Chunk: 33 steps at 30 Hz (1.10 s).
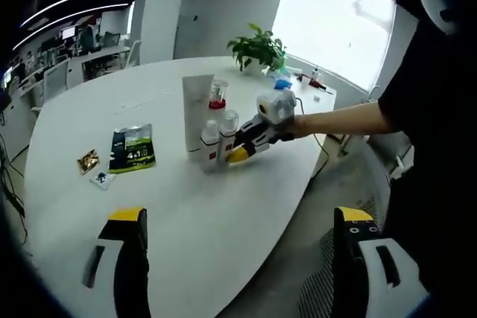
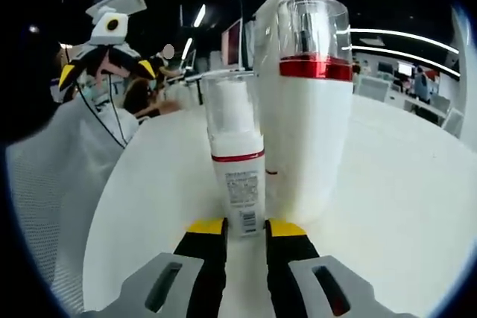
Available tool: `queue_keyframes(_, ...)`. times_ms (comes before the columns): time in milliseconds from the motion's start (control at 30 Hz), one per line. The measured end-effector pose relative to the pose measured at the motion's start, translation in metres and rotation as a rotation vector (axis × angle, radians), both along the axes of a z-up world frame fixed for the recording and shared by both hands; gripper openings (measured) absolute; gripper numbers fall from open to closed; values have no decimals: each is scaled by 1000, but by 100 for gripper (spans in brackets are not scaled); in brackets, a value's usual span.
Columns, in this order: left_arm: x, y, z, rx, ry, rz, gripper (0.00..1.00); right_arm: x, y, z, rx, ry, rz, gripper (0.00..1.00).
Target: Arrange the skincare products in the storage area until every visible bottle or jar stands upright without overlapping.
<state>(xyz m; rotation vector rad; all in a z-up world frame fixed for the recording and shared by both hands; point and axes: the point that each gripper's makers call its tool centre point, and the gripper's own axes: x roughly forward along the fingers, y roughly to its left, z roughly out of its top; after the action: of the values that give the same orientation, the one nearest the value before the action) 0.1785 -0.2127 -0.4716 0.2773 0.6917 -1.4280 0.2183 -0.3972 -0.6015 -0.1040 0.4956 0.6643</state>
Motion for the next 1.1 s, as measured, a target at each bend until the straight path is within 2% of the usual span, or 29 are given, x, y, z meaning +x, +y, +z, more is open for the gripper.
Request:
queue_keyframes(233, -1, 1, 0, 5, 1, -4, 96, -1, -1, 0, -14, 4, 55, 11)
queue_keyframes(600, -1, 0, 2, 3, -5, -7, 97, 0, -5, 2, 0, 20, 29, 16)
queue_keyframes(767, 1, 1, 3, 1, -8, -3, 97, -9, -6, 2, -8, 45, 16, 20)
queue_keyframes(900, 1, 1, 8, -6, -13, -4, 97, -17, -7, 6, -20, 66, 10, 26)
queue_keyframes(1100, 4, 2, 13, -20, -19, 6, 97, -30, -1, 21, -31, 68, -11, 33)
